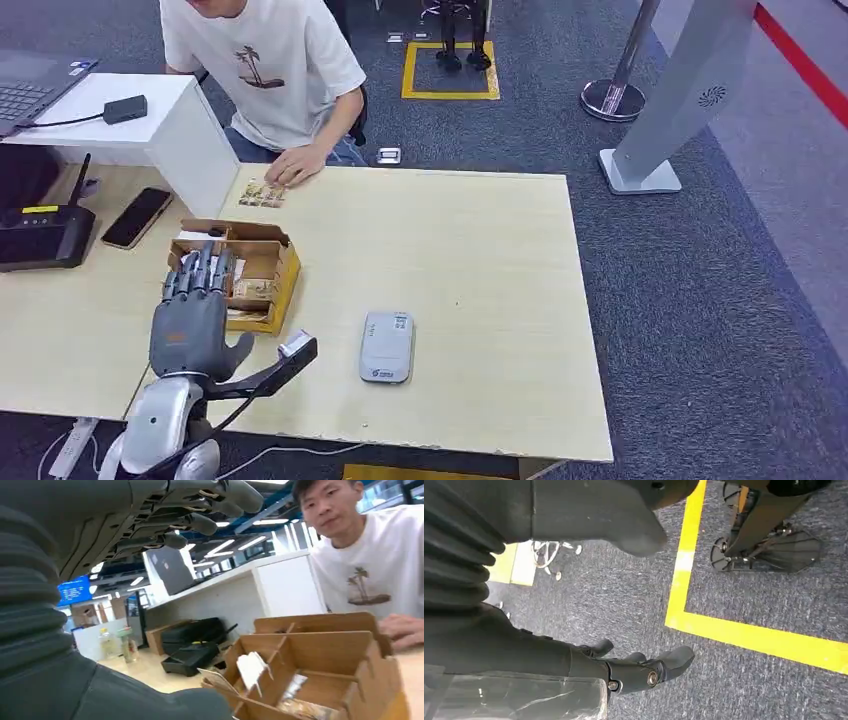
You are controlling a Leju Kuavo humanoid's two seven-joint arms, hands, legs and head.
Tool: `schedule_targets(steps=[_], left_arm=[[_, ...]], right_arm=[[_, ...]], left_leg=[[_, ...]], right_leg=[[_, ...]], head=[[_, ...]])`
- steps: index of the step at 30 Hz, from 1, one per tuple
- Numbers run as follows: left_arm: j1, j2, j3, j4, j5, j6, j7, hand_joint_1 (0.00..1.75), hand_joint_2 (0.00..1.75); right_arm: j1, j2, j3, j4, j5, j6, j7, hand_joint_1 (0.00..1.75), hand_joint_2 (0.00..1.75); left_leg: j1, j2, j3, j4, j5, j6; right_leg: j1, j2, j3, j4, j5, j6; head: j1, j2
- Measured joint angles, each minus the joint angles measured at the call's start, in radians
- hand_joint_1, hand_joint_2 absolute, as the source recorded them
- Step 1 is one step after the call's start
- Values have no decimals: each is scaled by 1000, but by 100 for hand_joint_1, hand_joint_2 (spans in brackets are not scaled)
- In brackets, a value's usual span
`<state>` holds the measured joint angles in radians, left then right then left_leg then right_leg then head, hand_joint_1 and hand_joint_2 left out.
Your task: Pass the card to the sensor for recognition and then transmit it.
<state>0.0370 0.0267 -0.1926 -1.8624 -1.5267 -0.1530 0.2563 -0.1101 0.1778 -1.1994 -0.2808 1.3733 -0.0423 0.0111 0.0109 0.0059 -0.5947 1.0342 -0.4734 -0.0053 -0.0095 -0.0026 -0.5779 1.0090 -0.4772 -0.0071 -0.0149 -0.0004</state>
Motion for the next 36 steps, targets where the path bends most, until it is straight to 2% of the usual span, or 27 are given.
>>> schedule_targets(steps=[10, 21, 26, 29, 33, 36], left_arm=[[-16, 8, 64, 2, 0, -1, -19, 0, 175], [-59, 10, 123, 56, 0, -1, -31, 0, 175], [-73, 9, 148, 82, 0, -2, -58, 0, 175], [-84, 5, 158, 95, 0, -18, -75, 0, 175], [-90, -8, 172, 129, 0, -85, -103, 0, 175], [-89, -11, 174, 158, 0, -91, -108, 0, 175]], right_arm=[[0, 0, 2, 0, 13, 0, 0, 0, 0], [0, 0, 13, 0, 26, 0, 7, 0, 0], [0, 0, 21, 0, 33, 2, 7, 0, 0], [0, 0, 21, 0, 32, 3, 3, 0, 0], [-1, 0, 21, 0, 32, 3, 3, 0, 0], [-1, 0, 21, 0, 33, 4, 3, 0, 0]], left_leg=[[0, 0, 0, 0, 0, 0], [0, 0, 0, 0, 0, 0], [0, 0, 0, 0, 0, 0], [0, 0, 0, 0, 0, 0], [0, 0, 0, 0, 0, 0], [0, 0, 0, 0, 0, 0]], right_leg=[[0, 0, 0, 0, 0, 0], [0, 0, 0, 0, 0, 0], [0, 0, 0, 0, 0, 0], [0, 0, 0, 0, 0, 0], [0, 0, 0, 0, 0, 0], [0, 0, 0, 0, 0, 0]], head=[[0, 0], [0, 0], [0, 0], [0, 0], [0, 0], [0, 0]])
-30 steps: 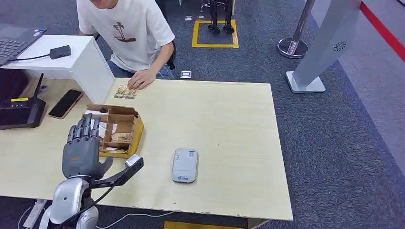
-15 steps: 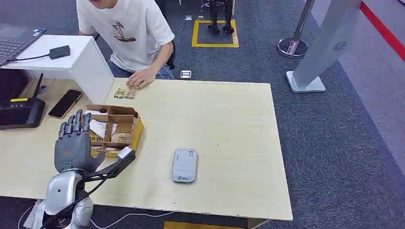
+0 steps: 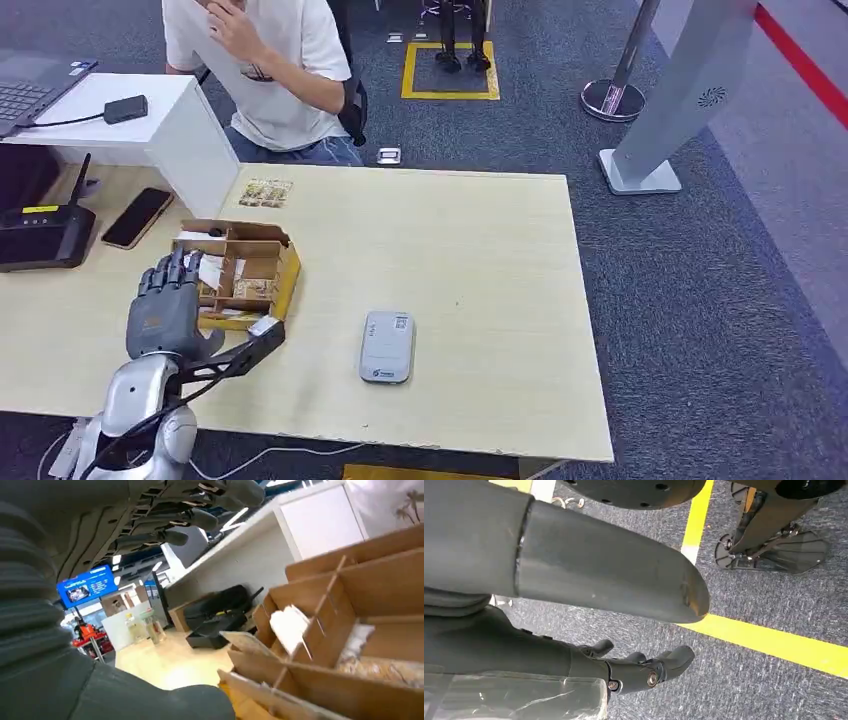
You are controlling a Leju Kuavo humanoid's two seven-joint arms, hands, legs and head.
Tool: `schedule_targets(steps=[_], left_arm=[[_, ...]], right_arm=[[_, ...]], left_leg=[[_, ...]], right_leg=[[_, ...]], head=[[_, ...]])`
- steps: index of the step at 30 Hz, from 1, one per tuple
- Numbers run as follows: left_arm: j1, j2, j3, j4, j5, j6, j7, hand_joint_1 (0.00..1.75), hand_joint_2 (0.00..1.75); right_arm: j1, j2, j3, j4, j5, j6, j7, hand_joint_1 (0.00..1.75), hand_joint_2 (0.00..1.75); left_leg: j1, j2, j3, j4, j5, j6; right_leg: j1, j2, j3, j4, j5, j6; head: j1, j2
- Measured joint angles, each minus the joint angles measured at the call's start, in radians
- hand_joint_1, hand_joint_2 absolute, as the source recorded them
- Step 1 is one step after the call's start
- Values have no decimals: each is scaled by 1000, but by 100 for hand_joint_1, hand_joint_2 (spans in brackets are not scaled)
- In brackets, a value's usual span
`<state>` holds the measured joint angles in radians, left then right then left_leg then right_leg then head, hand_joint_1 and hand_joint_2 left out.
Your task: Pass the card to the sensor for recognition and then transmit it.
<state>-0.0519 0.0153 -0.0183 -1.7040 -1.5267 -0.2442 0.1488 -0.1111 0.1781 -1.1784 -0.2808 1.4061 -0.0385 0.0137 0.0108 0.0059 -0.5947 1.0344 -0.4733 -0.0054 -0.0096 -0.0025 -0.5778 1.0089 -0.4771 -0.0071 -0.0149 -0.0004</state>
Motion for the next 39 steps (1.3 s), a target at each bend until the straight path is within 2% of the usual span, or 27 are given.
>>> schedule_targets(steps=[4, 17, 31, 32, 33, 34, 35, 36, 39], left_arm=[[-2, -2, 13, 41, 0, -40, -1, 0, 175], [-32, -14, 37, 135, 0, -48, -24, 0, 175], [-53, -26, 43, 172, 0, -44, -26, 0, 175], [-54, -26, 43, 174, 0, -44, -26, 54, 175], [-55, -26, 43, 175, 0, -44, -27, 159, 175], [-55, -27, 43, 175, 0, -44, -28, 152, 175], [-56, -28, 43, 175, 0, -40, -32, 159, 175], [-58, -31, 43, 176, 0, -34, -35, 175, 175], [-64, -38, 45, 181, 0, -23, -42, 175, 175]], right_arm=[[0, 0, 0, 0, 4, 6, 2, 0, 0], [-2, 0, 2, 0, 8, 8, -5, 0, 0], [-3, 0, 2, 0, 18, 8, -7, 0, 0], [-3, 0, 2, 0, 18, 8, -7, 0, 0], [-3, 0, 2, 0, 18, 8, -7, 0, 0], [-3, 0, 2, 0, 18, 8, -7, 0, 0], [-3, 0, 2, 0, 18, 8, -6, 0, 0], [-3, 0, 2, 0, 18, 8, -5, 0, 0], [-3, 0, 2, 1, 18, 13, -2, 0, 0]], left_leg=[[0, 0, 0, 0, 0, 0], [0, 0, 0, 0, 0, 0], [0, 0, 0, 0, 0, 0], [0, 0, 0, 0, 0, 0], [0, 0, 0, 0, 0, 0], [0, 0, 0, 0, 0, 0], [0, 0, 0, 0, 0, 0], [0, 0, 0, 0, 0, 0], [0, 0, 0, 0, 0, 0]], right_leg=[[0, 0, 0, 0, 0, 0], [0, 0, 0, 0, 0, 0], [0, 0, 0, 0, 0, 0], [0, 0, 0, 0, 0, 0], [0, 0, 0, 0, 0, 0], [0, 0, 0, 0, 0, 0], [0, 0, 0, 0, 0, 0], [0, 0, 0, 0, 0, 0], [0, 0, 0, 0, 0, 0]], head=[[0, 0], [0, 0], [0, 0], [0, 0], [0, 0], [0, 0], [0, 0], [0, 0], [0, 0]])
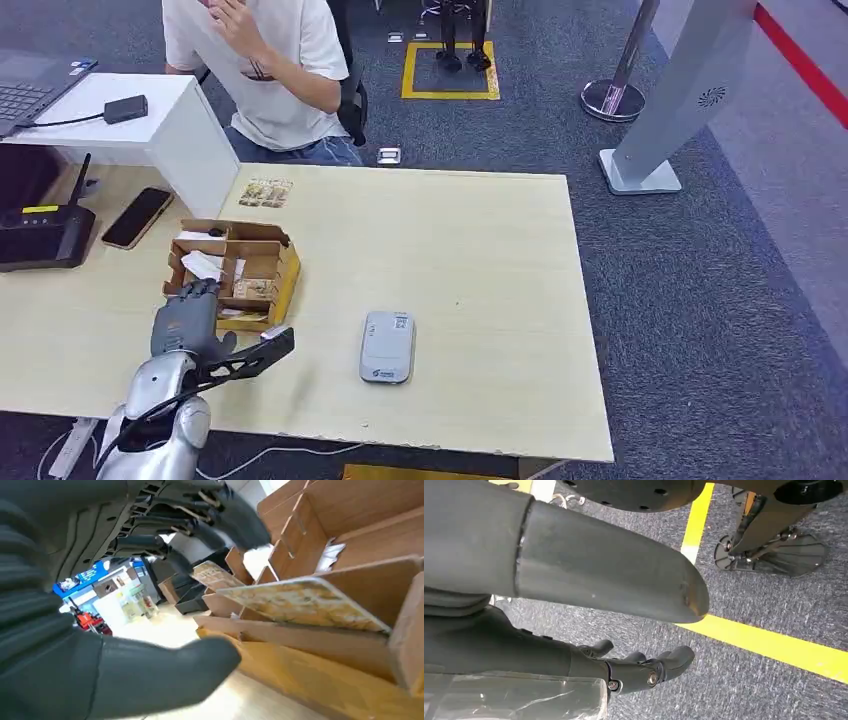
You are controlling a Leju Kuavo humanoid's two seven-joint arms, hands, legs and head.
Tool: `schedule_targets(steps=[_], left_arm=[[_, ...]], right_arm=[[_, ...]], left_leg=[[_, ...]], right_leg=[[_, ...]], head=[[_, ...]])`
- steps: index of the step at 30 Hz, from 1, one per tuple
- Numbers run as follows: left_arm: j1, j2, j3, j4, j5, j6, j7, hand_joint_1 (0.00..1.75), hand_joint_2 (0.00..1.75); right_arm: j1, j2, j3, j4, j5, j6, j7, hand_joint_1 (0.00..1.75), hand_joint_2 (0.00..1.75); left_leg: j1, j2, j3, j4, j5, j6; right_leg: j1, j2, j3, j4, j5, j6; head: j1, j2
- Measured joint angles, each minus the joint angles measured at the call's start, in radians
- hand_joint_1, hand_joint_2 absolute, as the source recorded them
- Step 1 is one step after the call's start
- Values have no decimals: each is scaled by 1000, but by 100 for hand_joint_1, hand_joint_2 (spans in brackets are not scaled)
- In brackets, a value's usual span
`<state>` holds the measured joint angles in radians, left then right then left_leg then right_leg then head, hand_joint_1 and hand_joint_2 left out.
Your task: Pass the card to the sensor for recognition and then transmit it.
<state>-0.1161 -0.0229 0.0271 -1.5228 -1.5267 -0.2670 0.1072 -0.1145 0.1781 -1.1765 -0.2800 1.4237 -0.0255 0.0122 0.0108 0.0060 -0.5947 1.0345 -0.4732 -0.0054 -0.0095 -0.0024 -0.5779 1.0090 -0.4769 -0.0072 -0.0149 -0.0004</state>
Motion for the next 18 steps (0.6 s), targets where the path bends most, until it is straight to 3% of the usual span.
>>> schedule_targets(steps=[18], left_arm=[[-16, -36, 8, 1, 0, 45, -27, 175, 175]], right_arm=[[0, 0, 0, 3, 0, 2, 3, 0, 0]], left_leg=[[0, 0, 0, 0, 0, 0]], right_leg=[[0, 0, 0, 0, 0, 0]], head=[[0, 0]])
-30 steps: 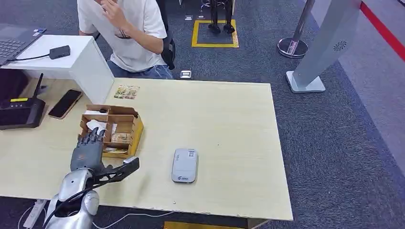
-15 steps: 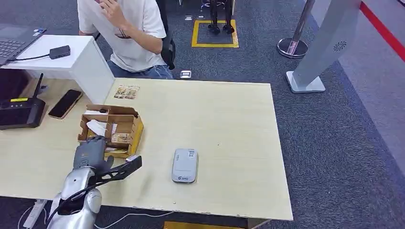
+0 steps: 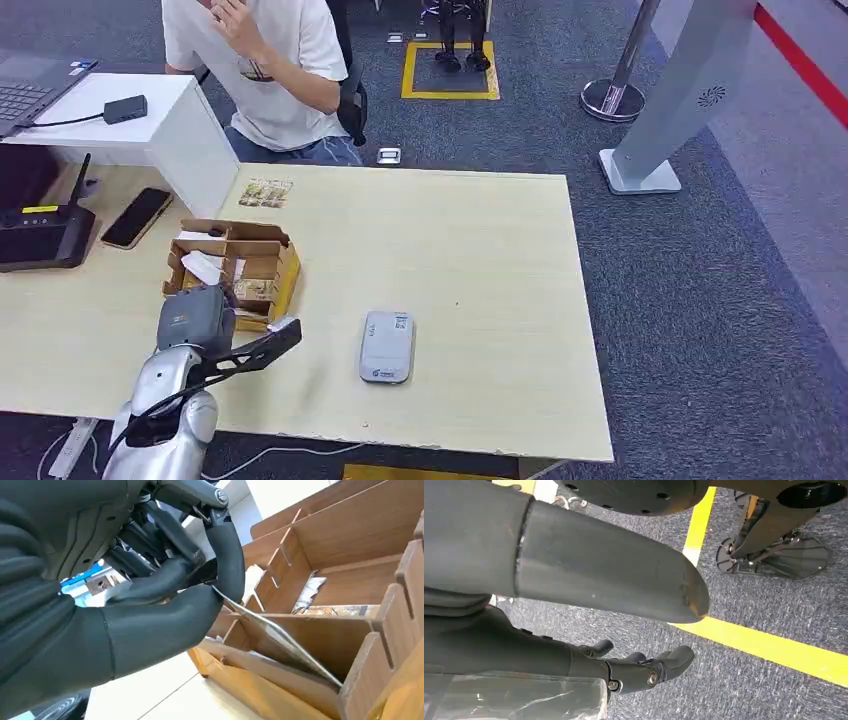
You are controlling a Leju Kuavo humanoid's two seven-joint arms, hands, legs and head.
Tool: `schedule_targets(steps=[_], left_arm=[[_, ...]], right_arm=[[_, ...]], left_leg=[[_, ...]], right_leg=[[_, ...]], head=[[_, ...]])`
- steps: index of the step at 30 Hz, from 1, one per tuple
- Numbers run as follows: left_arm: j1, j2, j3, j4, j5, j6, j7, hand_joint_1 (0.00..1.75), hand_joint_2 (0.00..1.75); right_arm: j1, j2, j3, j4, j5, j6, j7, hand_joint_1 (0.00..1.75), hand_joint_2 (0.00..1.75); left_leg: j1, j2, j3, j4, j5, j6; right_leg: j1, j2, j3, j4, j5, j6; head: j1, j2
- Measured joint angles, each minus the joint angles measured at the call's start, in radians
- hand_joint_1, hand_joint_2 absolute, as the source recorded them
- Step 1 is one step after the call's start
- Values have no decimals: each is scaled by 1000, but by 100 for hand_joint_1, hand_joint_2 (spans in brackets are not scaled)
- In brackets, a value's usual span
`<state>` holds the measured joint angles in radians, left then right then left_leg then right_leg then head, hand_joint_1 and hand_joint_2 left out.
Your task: Pass the card to the sensor for recognition and then transmit it.
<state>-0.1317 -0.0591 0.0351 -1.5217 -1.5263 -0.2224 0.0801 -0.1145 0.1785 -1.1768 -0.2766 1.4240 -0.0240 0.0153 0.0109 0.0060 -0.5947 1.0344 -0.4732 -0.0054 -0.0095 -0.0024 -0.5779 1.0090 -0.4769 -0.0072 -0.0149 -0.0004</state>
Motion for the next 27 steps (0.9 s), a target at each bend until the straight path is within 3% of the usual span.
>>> schedule_targets(steps=[27], left_arm=[[-31, -10, 14, 0, 0, 50, -21, 175, 175]], right_arm=[[0, 0, 0, 0, 3, -4, -2, 0, 0]], left_leg=[[0, 0, 0, 0, 0, 0]], right_leg=[[0, 0, 0, 0, 0, 0]], head=[[0, 0]])
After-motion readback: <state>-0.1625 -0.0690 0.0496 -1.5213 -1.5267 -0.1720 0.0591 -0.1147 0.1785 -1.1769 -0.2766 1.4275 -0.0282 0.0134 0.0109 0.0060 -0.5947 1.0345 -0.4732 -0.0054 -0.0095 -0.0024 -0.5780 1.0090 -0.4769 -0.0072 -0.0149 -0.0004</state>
